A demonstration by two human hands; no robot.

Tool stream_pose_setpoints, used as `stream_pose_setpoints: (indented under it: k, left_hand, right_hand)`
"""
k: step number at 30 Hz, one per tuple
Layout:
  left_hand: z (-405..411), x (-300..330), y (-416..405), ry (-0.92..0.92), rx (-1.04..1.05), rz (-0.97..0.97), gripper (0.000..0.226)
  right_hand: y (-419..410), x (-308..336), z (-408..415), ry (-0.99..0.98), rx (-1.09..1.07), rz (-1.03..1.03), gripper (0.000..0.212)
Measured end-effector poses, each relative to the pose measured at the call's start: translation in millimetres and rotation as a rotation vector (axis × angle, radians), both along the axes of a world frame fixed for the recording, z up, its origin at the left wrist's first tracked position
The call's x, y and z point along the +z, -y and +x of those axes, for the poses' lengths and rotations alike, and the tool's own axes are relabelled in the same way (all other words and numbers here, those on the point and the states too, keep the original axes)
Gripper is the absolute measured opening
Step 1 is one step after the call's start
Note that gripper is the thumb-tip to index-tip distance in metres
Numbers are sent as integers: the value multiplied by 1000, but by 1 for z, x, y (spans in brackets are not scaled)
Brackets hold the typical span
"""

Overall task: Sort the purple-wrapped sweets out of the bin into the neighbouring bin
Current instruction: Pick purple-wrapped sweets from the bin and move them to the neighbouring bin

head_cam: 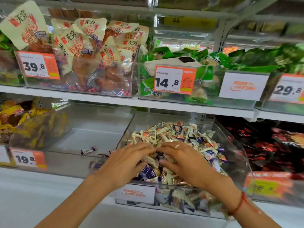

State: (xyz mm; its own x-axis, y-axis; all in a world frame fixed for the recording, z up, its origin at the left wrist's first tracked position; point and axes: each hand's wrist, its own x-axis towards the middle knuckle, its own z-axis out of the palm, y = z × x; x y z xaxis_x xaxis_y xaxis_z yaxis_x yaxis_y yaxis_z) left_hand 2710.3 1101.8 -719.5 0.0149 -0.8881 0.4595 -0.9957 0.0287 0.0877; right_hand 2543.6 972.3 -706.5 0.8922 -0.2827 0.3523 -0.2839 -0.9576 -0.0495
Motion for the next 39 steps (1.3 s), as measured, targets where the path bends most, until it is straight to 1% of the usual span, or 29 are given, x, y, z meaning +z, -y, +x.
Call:
stream_pose_setpoints:
  k: [2, 5, 7, 9, 11, 13, 16, 19, 20, 22, 24, 26, 28, 30, 32, 34, 37, 39]
  left_hand:
    - [3, 3, 13, 48, 5, -1, 47]
    - [6, 5, 33, 80, 37, -13, 36]
    - [6, 6, 45, 69, 90, -45, 30]
    - [6, 7, 56, 28, 159, -64, 25]
    - [6, 10, 63, -20, 206, -68, 23]
    - [6, 11, 65, -63, 208, -61, 22]
    - [6, 13, 58, -159, 154, -16, 22]
    - [8, 14, 43, -205, 96, -30, 23]
    - [8, 14, 38, -194, 63, -4, 26]
    - [8, 13, 30, -128, 14, 126, 37]
    - [9, 13, 30, 2, 29, 216, 45]
    - [9, 12, 33, 82, 70, 171, 45]
    - [11, 12, 38, 144, 131, 67, 40]
    - [13, 13, 39, 158, 221, -22, 38]
    - [18, 13, 37, 128, 270, -50, 40]
    - [17, 13, 35, 71, 204, -29, 44]
    - [5, 16, 40, -22, -16, 94, 45]
    - [-1, 14, 49, 20, -61, 192, 49]
  right_hand:
    - [3, 10, -15, 36, -19, 37, 38]
    - [21, 20, -41, 94, -172, 66, 31]
    - [36, 20, -56, 106, -288, 99, 21]
    - [42, 17, -67, 53, -346, 139, 15]
    - [40, 11, -70, -57, -342, 181, 22]
    - [35, 5, -67, -121, -342, 167, 31]
    - [34, 0, -58, -121, -314, 115, 29]
    - [35, 9, -58, -68, -257, 178, 28]
    - [34, 13, -59, -11, -243, 216, 27]
    - [32, 19, -58, 93, -207, 239, 26]
    - [29, 21, -50, 86, -155, 204, 29]
    - [26, 15, -40, 1, -134, 154, 35]
    - [25, 9, -34, -48, -157, 120, 38]
    - [26, 7, -33, -47, -168, 108, 42]
    - [30, 10, -38, -19, -162, 99, 43]
    - [34, 14, -47, -16, -154, 100, 43]
    - [38, 19, -56, -106, -111, 177, 38]
    - [39, 17, -54, -194, -77, 223, 38]
